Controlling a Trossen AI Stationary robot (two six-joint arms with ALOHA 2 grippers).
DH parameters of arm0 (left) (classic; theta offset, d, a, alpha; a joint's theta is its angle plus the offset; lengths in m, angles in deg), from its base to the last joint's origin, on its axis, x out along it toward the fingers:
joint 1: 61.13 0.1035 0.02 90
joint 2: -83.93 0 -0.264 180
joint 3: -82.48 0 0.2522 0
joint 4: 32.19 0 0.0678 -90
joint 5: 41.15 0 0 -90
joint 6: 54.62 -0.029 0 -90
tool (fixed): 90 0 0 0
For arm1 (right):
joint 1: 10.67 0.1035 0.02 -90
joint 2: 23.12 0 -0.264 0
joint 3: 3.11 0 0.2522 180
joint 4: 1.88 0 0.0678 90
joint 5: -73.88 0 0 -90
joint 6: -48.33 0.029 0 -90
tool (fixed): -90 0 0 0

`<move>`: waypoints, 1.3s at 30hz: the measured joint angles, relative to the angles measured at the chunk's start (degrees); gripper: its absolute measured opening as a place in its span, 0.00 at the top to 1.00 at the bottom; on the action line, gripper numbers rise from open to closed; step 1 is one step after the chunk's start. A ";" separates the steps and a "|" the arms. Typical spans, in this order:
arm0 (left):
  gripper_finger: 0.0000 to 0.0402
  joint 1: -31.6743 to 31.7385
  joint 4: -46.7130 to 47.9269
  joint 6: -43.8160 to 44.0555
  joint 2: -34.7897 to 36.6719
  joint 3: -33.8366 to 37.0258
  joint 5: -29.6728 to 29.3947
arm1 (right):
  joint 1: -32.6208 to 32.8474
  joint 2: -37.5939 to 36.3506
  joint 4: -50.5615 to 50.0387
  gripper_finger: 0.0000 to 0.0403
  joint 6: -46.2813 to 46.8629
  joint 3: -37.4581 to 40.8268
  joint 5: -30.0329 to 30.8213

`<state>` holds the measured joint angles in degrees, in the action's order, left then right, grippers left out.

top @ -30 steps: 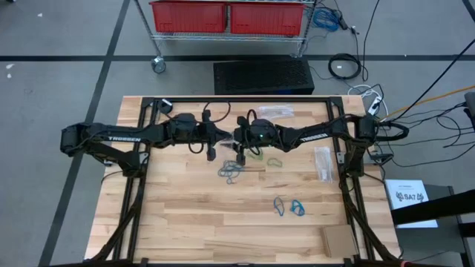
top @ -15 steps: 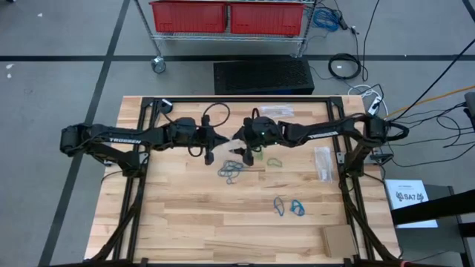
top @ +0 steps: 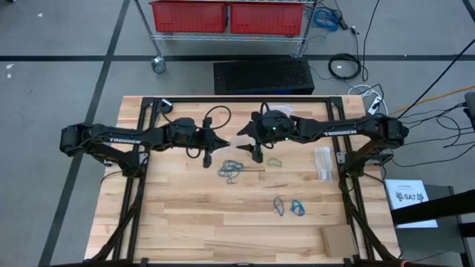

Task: Sort rubber bands
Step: Put the blue rubber band into the transparent zip bag

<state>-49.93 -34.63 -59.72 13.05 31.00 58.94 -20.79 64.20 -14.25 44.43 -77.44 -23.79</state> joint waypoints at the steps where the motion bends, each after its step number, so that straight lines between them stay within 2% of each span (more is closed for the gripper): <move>1: 1.00 0.00 0.02 0.01 0.00 0.00 0.00 | -0.01 -0.56 -0.18 0.41 0.00 0.00 0.00; 11: 1.00 0.00 0.11 -0.07 0.00 0.02 -0.02 | -0.05 -4.96 -2.05 0.42 -0.87 0.00 0.39; 14: 1.00 0.00 0.22 0.11 0.00 0.02 -0.55 | -0.05 -7.86 -7.51 0.42 -1.16 0.00 1.91; 18: 1.00 0.02 0.24 0.17 0.01 0.02 -0.71 | -0.05 -13.31 -21.33 0.42 -0.36 0.00 6.46; 23: 1.00 0.06 0.26 0.20 0.00 0.02 -0.85 | 0.19 -18.51 -36.56 0.42 7.71 -0.02 5.41; 28: 1.00 0.11 0.22 0.28 0.00 0.02 -2.16 | 4.42 -18.96 -47.45 0.42 17.07 2.10 2.84; 34: 1.00 0.08 0.21 0.33 0.00 0.02 -2.87 | 12.70 -17.74 -49.48 0.42 29.58 8.34 2.64; 39: 1.00 0.06 0.20 0.33 0.00 0.02 -2.93 | 19.57 -17.72 -46.63 0.42 40.40 13.23 1.42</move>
<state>-49.87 -34.43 -59.40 13.05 31.02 56.01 -1.22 46.49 -60.88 84.83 -64.22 -22.37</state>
